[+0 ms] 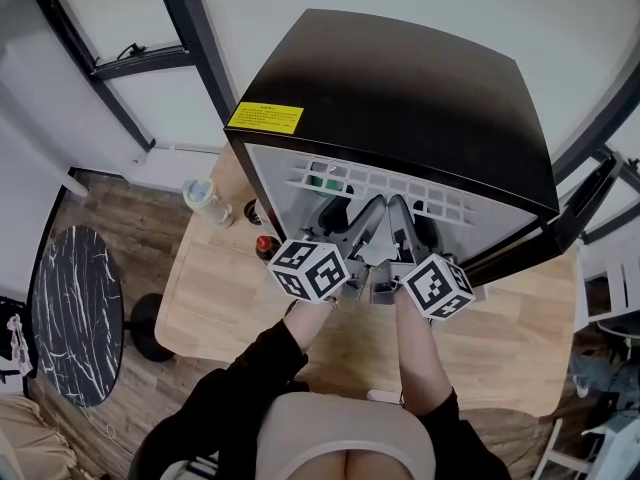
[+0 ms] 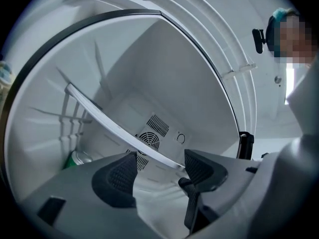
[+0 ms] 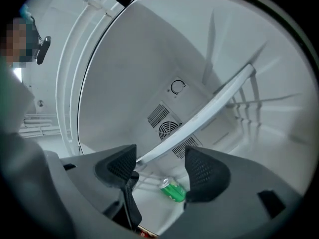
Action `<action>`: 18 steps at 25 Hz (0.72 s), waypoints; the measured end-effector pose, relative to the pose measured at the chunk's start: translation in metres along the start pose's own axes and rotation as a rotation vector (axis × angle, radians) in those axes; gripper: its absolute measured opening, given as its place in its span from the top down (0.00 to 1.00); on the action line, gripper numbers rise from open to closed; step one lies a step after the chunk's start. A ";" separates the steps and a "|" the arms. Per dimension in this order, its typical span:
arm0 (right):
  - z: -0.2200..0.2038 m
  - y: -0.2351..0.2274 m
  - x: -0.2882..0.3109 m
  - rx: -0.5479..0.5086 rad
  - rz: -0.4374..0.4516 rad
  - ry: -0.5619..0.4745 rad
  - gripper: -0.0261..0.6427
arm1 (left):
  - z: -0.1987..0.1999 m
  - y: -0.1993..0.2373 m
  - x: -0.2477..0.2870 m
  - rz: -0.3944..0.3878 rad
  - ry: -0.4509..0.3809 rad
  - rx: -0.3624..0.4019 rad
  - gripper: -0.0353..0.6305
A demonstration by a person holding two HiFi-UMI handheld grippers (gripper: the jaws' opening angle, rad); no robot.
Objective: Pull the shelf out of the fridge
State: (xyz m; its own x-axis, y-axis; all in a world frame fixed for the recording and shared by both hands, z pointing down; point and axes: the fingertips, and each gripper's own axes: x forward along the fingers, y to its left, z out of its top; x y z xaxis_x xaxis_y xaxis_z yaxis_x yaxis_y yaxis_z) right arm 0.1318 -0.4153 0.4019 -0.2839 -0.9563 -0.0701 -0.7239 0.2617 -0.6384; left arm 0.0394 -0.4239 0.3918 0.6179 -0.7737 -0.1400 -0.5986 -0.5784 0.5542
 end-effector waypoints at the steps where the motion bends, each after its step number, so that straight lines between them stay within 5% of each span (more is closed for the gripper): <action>1: 0.001 -0.001 0.002 0.004 0.000 -0.003 0.51 | 0.001 0.001 0.001 0.001 -0.001 -0.002 0.52; 18: 0.016 -0.009 0.023 0.072 -0.003 -0.043 0.51 | 0.017 0.022 0.029 0.017 -0.040 -0.102 0.52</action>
State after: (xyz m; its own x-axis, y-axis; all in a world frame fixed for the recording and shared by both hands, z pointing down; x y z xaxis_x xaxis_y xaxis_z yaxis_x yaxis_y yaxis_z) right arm 0.1419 -0.4416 0.3941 -0.2536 -0.9622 -0.0996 -0.6771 0.2501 -0.6921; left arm 0.0353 -0.4633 0.3865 0.5863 -0.7940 -0.1610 -0.5526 -0.5373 0.6371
